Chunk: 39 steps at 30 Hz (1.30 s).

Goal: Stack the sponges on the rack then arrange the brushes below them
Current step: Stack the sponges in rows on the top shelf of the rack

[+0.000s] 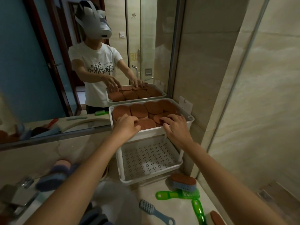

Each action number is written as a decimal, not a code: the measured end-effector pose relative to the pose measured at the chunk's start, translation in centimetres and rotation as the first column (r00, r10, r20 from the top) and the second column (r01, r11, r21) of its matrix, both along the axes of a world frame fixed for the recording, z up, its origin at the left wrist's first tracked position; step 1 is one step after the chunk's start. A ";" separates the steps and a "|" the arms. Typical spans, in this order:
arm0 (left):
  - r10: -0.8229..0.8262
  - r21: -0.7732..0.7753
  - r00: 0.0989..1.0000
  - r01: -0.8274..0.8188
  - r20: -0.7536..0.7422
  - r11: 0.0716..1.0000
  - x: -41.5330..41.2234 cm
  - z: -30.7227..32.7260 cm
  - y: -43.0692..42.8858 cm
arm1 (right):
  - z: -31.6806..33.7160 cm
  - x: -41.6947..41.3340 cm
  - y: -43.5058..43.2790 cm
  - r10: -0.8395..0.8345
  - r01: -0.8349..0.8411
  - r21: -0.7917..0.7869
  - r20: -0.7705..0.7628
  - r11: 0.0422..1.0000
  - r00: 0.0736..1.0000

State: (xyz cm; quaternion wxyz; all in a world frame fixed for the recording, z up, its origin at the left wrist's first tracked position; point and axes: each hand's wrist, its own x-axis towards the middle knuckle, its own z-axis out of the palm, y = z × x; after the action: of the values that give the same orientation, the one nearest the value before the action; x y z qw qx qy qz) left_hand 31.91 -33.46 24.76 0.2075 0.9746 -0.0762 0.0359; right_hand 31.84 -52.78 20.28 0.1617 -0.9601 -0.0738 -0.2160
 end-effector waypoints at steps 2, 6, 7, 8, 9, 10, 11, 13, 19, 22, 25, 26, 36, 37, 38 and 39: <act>0.009 0.025 1.000 -0.009 0.005 1.000 -0.2 -0.2 -0.1 | 0.1 0.0 0.1 0.006 -0.008 0.033 0.037 0.999 0.999; 0.025 0.068 0.999 -0.027 0.033 0.997 -0.5 -0.7 -0.2 | 0.4 -0.2 0.3 0.004 -0.009 0.070 0.060 0.998 0.998; 0.030 0.076 0.999 -0.033 0.039 0.997 -0.6 -0.8 -0.3 | 0.4 -0.3 0.4 0.002 -0.006 0.070 0.067 0.998 0.998; 0.035 0.080 0.998 -0.039 0.044 0.996 -0.7 -0.8 -0.3 | 0.4 -0.4 0.5 0.000 -0.005 0.070 0.073 0.998 0.997; 0.039 0.080 0.998 -0.043 0.047 0.996 -0.7 -0.9 -0.4 | 0.4 -0.4 0.5 -0.001 -0.004 0.070 0.074 0.998 0.997; 0.042 0.078 0.998 -0.045 0.048 0.996 -0.7 -0.9 -0.4 | 0.3 -0.4 0.6 -0.002 -0.004 0.071 0.075 0.997 0.997; 0.041 0.076 0.998 -0.045 0.050 0.996 -0.8 -0.9 -0.4 | 0.3 -0.4 0.7 -0.003 -0.003 0.070 0.079 0.998 0.997; 0.033 0.071 0.998 -0.037 0.057 0.997 -0.9 -1.0 -0.4 | 0.1 -0.5 0.7 -0.003 -0.003 0.065 0.094 0.998 0.996; 0.044 -0.021 0.993 -0.042 0.110 0.999 -1.7 -1.5 -0.5 | -0.5 -1.4 0.9 0.004 -0.017 0.099 0.132 0.995 0.991; 0.017 -0.109 0.974 0.008 0.224 0.994 -2.5 -1.6 -1.5 | -1.2 -2.7 1.3 0.018 -0.060 0.159 0.252 0.986 0.968; -0.041 -0.203 0.934 0.119 0.354 0.972 -4.0 -2.0 -3.0 | -2.1 -4.6 1.7 0.000 -0.090 0.231 0.361 0.969 0.933; -0.053 -0.234 0.916 0.157 0.398 0.960 -4.6 -2.4 -3.4 | -2.7 -5.4 1.8 -0.011 -0.093 0.248 0.387 0.964 0.922; -0.128 -0.440 0.987 0.072 -0.100 0.895 -12.7 -14.7 -7.0 | -15.4 -15.9 -3.8 -0.442 0.532 0.334 -0.310 0.778 0.842; -0.137 -0.427 0.976 0.054 -0.168 0.903 -13.5 -16.4 -7.2 | -16.9 -17.2 -4.5 -0.484 0.602 0.246 -0.404 0.759 0.776; -0.149 -0.404 0.961 0.044 -0.233 0.914 -14.2 -17.8 -7.3 | -18.2 -18.4 -5.1 -0.525 0.654 0.157 -0.473 0.740 0.708; -0.163 -0.379 0.943 0.043 -0.291 0.924 -14.9 -19.0 -7.4 | -19.4 -19.5 -5.6 -0.554 0.688 0.082 -0.528 0.721 0.643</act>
State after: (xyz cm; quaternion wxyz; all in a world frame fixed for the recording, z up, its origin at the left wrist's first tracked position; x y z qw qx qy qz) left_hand 16.99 -40.91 5.71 0.3974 0.9059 -0.0855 -0.1188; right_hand 12.34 -58.38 0.92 0.2210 -0.9152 0.3357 -0.0283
